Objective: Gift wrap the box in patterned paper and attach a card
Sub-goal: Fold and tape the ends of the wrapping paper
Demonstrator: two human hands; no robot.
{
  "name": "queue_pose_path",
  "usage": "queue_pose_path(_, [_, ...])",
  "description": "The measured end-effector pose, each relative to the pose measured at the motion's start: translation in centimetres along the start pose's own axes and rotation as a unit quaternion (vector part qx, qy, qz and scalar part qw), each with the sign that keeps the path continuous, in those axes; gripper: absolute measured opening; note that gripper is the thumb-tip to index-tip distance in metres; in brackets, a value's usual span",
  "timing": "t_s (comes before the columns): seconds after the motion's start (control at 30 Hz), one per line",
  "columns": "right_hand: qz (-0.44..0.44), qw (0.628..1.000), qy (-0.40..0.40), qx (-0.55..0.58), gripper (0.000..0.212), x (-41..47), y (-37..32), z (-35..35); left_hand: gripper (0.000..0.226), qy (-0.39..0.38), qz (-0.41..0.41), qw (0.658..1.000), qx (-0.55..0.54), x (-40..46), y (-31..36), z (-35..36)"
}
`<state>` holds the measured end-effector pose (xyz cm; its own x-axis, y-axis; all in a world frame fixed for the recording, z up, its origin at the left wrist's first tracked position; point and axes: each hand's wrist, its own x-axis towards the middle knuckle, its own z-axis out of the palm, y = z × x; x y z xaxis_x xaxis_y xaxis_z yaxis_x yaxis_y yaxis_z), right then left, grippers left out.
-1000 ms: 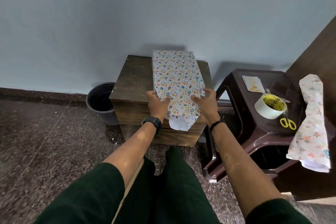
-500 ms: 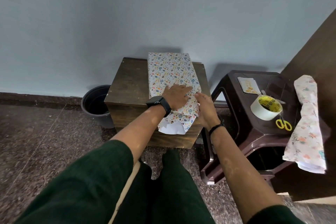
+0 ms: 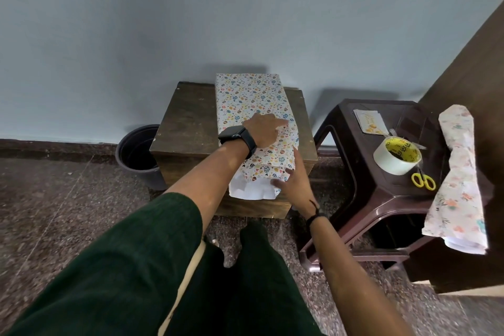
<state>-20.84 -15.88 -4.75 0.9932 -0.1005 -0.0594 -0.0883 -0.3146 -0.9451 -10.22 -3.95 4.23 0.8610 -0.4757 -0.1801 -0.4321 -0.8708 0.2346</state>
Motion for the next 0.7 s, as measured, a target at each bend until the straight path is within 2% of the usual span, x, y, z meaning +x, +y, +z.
queue_pose_path(0.1, [-0.059,0.986,0.052,-0.148,0.11,-0.8,-0.2,1.5,0.045,-0.017,-0.005,1.0,0.022,0.1,0.3,0.1])
queue_pose_path(0.13, [-0.055,0.98,0.078,-0.175,0.108,-0.8,-0.3,1.9,0.044,-0.02,-0.009,0.999,0.029,0.2,0.4,0.2])
queue_pose_path(0.2, [-0.057,0.964,0.117,-0.231,0.09,-0.7,-1.1,2.6,0.044,-0.015,-0.005,0.998,0.056,0.0,0.7,0.1])
queue_pose_path(0.27, [-0.024,0.963,0.151,-0.222,0.085,-0.2,-1.2,3.2,0.045,-0.009,0.01,0.996,0.091,-0.2,0.9,-0.4])
queue_pose_path(0.33, [-0.002,0.969,0.183,-0.166,0.085,-0.1,-0.8,4.0,0.045,-0.012,0.02,0.994,0.108,-0.2,0.9,-0.5])
queue_pose_path(0.4, [0.018,0.975,0.179,-0.127,0.075,0.3,0.1,4.7,0.045,-0.022,0.02,0.994,0.103,-0.1,0.7,-0.5])
queue_pose_path(0.43, [0.037,0.979,0.158,-0.121,0.069,0.5,0.1,4.8,0.046,-0.027,0.017,0.995,0.098,0.1,0.6,-0.4])
queue_pose_path(0.5, [0.051,0.98,0.14,-0.13,0.038,0.9,0.0,4.9,0.045,-0.032,0.015,0.995,0.089,0.3,0.3,-0.3])
queue_pose_path(0.53, [0.036,0.977,0.158,-0.14,0.023,1.0,-0.3,4.8,0.045,-0.032,0.016,0.995,0.088,0.3,0.3,-0.4])
queue_pose_path(0.63, [-0.045,0.961,0.234,-0.143,0.027,0.4,-0.9,4.0,0.045,-0.023,0.025,0.995,0.092,0.0,0.7,-0.6])
queue_pose_path(0.7, [-0.094,0.944,0.279,-0.149,0.011,-0.6,-1.6,2.7,0.044,-0.018,0.021,0.996,0.086,0.1,0.6,-0.6])
